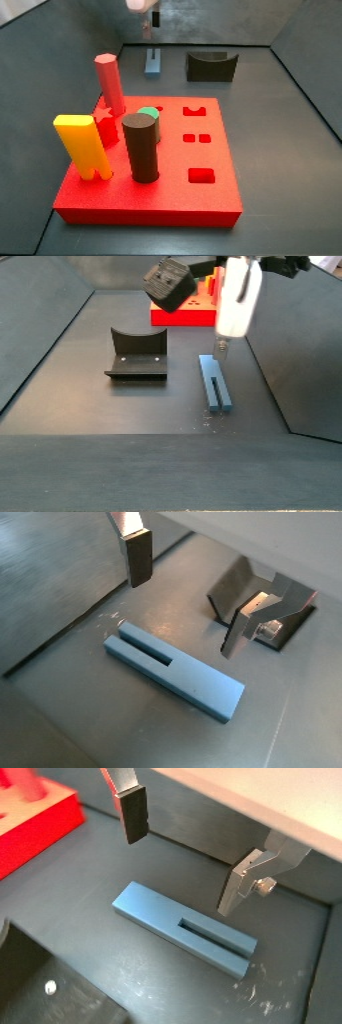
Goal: Pick up the double-square object. Move up. Rotate the double-square object. Place the double-square object on the fixture. Regrasp the double-square object. Move to above the board. Insert the double-square object.
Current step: Rotate the double-square object.
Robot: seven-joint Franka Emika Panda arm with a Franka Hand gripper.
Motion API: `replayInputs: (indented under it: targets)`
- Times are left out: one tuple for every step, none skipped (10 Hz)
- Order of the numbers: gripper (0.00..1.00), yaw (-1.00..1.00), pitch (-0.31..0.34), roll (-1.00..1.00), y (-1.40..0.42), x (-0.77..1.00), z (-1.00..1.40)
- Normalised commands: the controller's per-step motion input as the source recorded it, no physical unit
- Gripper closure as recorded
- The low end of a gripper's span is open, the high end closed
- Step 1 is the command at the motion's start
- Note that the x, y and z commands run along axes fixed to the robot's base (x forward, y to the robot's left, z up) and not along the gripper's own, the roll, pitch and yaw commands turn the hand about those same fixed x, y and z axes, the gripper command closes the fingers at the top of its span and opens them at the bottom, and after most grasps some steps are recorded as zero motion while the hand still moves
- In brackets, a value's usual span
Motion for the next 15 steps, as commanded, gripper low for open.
replayInputs:
  targets:
    - [0.00, 1.00, 0.001, 0.00, 0.00, 0.02, -0.04]
    - [0.00, 1.00, 0.002, 0.00, 0.00, 0.02, -0.04]
    - [0.00, 1.00, 0.002, 0.00, 0.00, 0.02, -0.04]
    - [0.00, 1.00, 0.002, 0.00, 0.00, 0.02, -0.04]
    - [0.00, 1.00, 0.002, 0.00, 0.00, 0.02, -0.04]
    - [0.00, 1.00, 0.002, 0.00, 0.00, 0.02, -0.04]
    - [0.00, 1.00, 0.002, 0.00, 0.00, 0.02, -0.04]
    - [0.00, 1.00, 0.002, 0.00, 0.00, 0.02, -0.04]
    - [0.00, 1.00, 0.002, 0.00, 0.00, 0.02, -0.04]
    - [0.00, 1.00, 0.002, 0.00, 0.00, 0.02, -0.04]
    - [0.00, 1.00, 0.002, 0.00, 0.00, 0.02, -0.04]
    - [0.00, 1.00, 0.002, 0.00, 0.00, 0.02, -0.04]
    - [0.00, 1.00, 0.003, 0.00, 0.00, 0.02, -0.04]
    - [0.00, 1.00, 0.003, 0.00, 0.00, 0.02, -0.04]
    - [0.00, 1.00, 0.003, 0.00, 0.00, 0.02, -0.04]
